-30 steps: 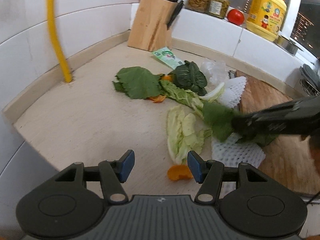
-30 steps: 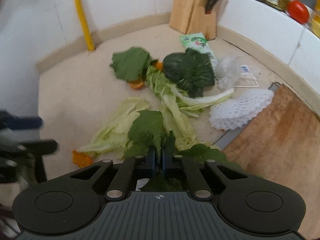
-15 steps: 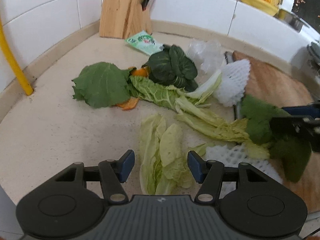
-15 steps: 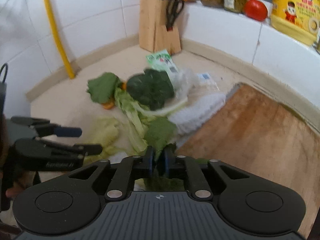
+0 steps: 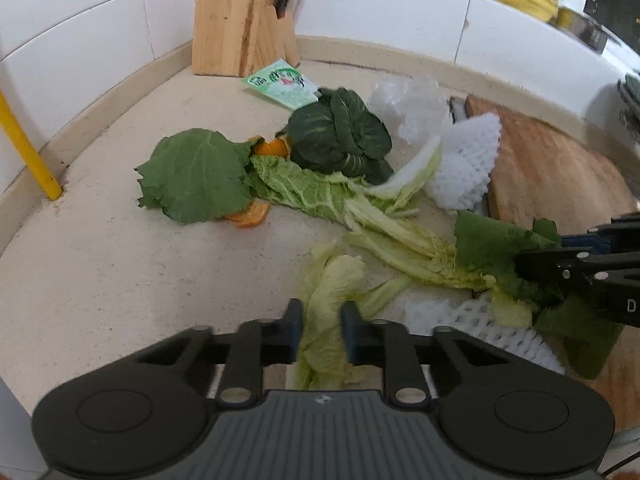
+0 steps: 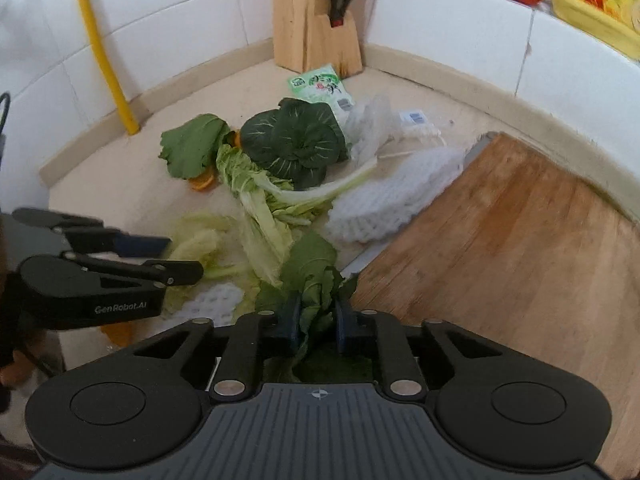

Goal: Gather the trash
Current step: 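Grasp pale cabbage leaves with the left tool while the right tool grasps a green leaf, then lift the cabbage leaves with the left tool while the right tool lifts the green leaf toward the bin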

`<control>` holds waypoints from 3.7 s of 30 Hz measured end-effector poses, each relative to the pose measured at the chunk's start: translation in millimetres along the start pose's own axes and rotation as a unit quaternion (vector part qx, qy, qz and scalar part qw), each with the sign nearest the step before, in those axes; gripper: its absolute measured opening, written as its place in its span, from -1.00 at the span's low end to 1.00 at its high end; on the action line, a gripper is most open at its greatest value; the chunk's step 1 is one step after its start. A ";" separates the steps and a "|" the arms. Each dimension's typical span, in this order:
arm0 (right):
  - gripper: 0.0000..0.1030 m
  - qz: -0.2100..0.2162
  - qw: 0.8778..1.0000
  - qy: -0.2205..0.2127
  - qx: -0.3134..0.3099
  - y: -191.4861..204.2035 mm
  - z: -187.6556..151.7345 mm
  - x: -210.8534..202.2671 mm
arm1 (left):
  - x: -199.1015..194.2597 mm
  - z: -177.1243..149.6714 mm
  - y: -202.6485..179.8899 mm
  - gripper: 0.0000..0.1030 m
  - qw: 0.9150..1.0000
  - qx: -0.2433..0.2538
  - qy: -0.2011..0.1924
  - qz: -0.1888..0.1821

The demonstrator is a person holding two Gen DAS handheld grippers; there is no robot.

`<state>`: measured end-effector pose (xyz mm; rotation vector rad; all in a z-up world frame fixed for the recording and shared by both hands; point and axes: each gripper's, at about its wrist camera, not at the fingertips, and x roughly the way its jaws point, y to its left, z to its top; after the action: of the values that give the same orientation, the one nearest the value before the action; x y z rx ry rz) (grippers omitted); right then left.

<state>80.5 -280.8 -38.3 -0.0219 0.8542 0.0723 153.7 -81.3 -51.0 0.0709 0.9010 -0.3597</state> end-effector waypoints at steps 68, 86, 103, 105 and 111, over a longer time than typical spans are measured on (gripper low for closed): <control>-0.83 -0.062 0.994 -0.086 -0.018 47.4 21.3 -56.9 | -72.1 9.6 28.3 -0.89 0.995 -0.017 -0.097 -0.019; -0.83 0.007 0.993 -0.099 -0.069 111.2 43.3 -53.1 | -120.8 -21.1 79.5 -0.89 0.987 -0.085 -0.134 0.026; -0.83 0.120 0.978 -0.096 -0.143 201.5 56.9 -51.1 | -179.7 -82.5 142.4 -0.89 0.966 -0.172 -0.163 0.102; -0.83 0.136 0.975 -0.093 -0.151 213.4 58.0 -50.5 | -185.2 -91.4 149.1 -0.89 0.963 -0.184 -0.163 0.112; -0.83 0.186 0.965 -0.079 -0.169 249.0 56.7 -46.9 | -199.4 -118.3 164.9 -0.89 0.953 -0.215 -0.161 0.140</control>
<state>74.4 -32.3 36.7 -0.1738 0.6703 0.5661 7.1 153.2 15.5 -0.2543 0.6177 0.0941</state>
